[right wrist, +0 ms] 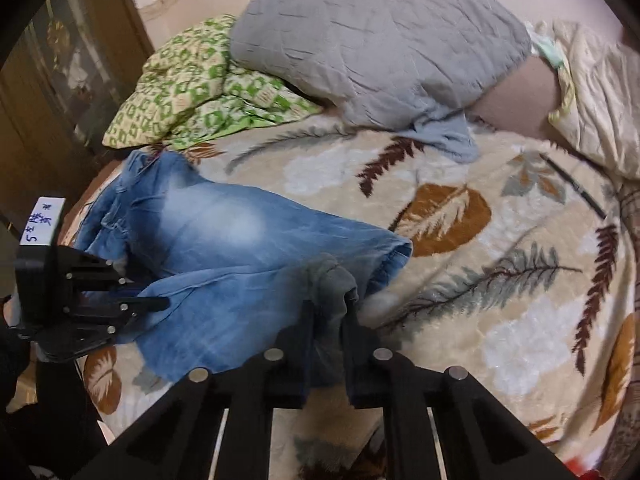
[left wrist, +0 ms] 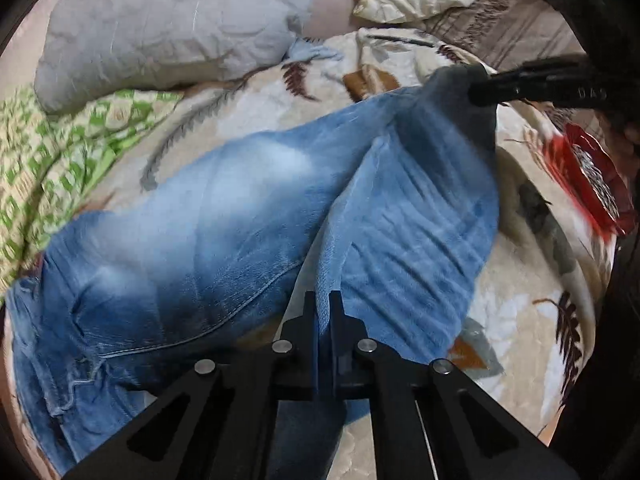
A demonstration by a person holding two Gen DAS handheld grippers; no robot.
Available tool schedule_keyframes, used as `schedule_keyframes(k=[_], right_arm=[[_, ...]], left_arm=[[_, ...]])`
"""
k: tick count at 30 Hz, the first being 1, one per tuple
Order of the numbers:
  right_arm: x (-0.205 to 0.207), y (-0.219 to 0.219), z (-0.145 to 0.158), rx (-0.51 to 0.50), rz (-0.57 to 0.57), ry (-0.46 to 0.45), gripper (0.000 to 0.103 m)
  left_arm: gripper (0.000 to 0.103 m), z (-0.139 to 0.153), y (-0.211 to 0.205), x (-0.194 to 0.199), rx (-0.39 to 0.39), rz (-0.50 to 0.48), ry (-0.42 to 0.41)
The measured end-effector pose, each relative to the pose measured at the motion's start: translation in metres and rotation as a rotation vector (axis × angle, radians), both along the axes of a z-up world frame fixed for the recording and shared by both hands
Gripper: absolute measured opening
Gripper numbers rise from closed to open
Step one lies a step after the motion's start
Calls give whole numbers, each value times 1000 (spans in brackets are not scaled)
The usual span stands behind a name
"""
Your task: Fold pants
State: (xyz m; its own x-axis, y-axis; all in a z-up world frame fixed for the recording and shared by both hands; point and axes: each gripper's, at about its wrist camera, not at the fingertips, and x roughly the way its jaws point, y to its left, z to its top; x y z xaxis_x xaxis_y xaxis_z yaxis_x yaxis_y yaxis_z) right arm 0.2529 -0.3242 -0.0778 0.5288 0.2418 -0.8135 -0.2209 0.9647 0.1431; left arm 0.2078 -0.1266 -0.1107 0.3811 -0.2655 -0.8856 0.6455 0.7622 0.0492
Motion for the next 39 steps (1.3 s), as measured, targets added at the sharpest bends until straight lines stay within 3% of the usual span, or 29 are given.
schedule_keyframes(k=[5, 10, 13, 20, 26, 34, 39], right_arm=[[-30, 12, 36, -40, 30, -84, 9], [-65, 12, 86, -53, 13, -226, 9], [-82, 11, 98, -71, -5, -261, 9], [-132, 16, 59, -44, -32, -181, 5], [-166, 8, 10, -21, -72, -69, 5], [-187, 10, -28, -29, -65, 56, 5], [-193, 13, -41, -33, -74, 102, 6]], left_arm=[[3, 44, 12, -25, -64, -23, -99], [3, 91, 37, -56, -163, -12, -207], [3, 95, 42, -75, -194, -18, -235], [3, 66, 44, -125, -198, -76, -249], [3, 24, 38, -143, -178, -77, -197], [5, -33, 34, -160, -54, -109, -161], [7, -44, 34, -166, 3, -137, -168]])
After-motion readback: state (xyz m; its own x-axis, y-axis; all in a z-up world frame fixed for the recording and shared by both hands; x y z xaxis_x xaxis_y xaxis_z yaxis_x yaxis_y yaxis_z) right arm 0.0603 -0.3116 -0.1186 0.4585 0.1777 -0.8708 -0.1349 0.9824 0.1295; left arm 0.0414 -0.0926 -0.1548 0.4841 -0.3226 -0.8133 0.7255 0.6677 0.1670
